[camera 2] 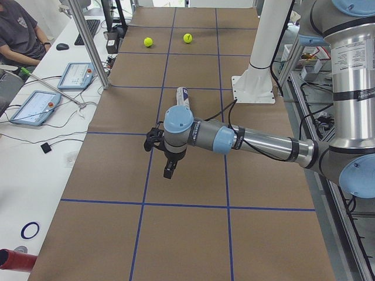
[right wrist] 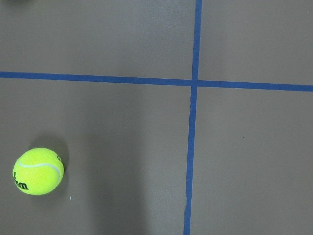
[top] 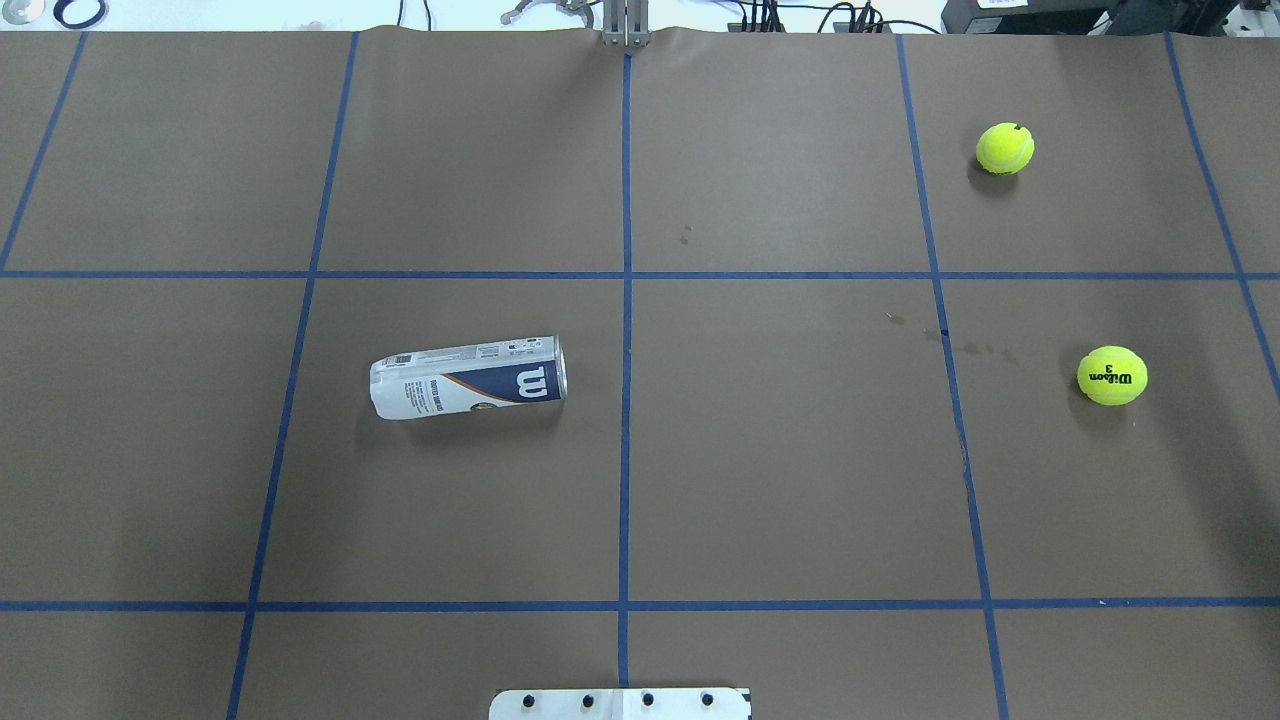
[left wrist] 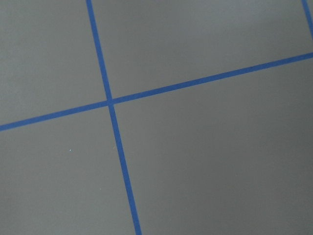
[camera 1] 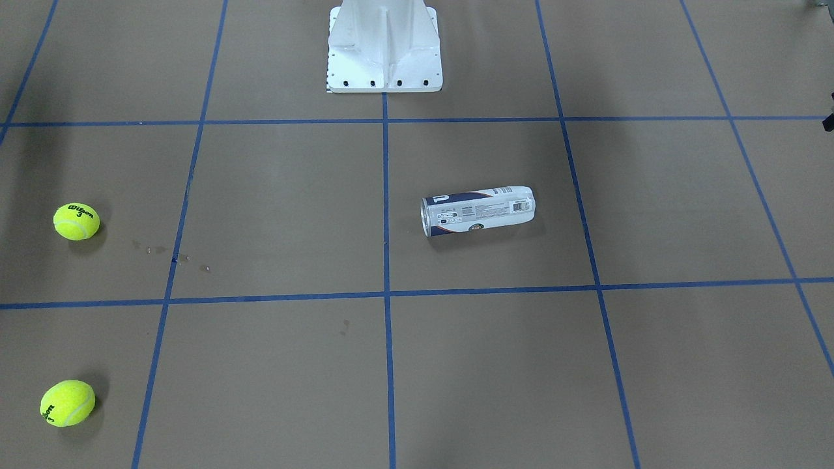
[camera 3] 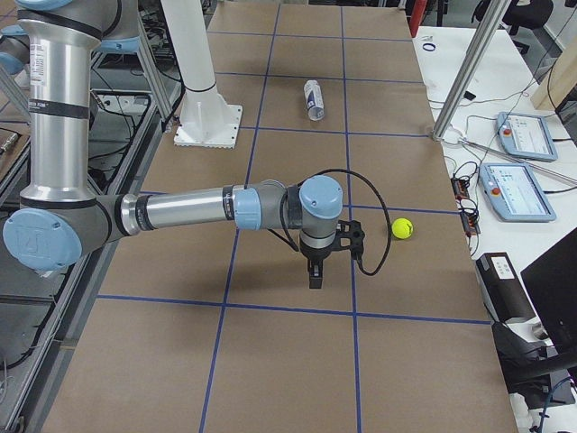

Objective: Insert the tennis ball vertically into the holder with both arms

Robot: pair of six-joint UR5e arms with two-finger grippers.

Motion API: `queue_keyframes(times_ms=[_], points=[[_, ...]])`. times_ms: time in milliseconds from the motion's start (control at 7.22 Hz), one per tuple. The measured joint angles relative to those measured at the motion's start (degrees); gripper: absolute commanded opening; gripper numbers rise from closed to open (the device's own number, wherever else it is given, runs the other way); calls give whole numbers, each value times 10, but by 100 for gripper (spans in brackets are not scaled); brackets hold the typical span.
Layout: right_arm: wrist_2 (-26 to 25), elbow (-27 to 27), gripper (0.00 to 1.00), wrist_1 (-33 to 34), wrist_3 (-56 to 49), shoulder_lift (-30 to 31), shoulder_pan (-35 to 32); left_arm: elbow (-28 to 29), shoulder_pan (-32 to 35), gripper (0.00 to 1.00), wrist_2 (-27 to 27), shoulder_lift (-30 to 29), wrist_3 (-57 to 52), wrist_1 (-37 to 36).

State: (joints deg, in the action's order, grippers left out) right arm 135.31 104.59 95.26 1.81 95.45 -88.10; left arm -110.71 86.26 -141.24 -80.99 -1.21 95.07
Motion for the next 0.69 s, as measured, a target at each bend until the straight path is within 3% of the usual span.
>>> queue_keyframes(times_ms=[277,693], points=[[0,2,99,-1,0,0,2,-9,-24,99,-60,-20,58,34],[1,9,99,-1,0,0,3,-12,-87,99,-78,-35,194,106]])
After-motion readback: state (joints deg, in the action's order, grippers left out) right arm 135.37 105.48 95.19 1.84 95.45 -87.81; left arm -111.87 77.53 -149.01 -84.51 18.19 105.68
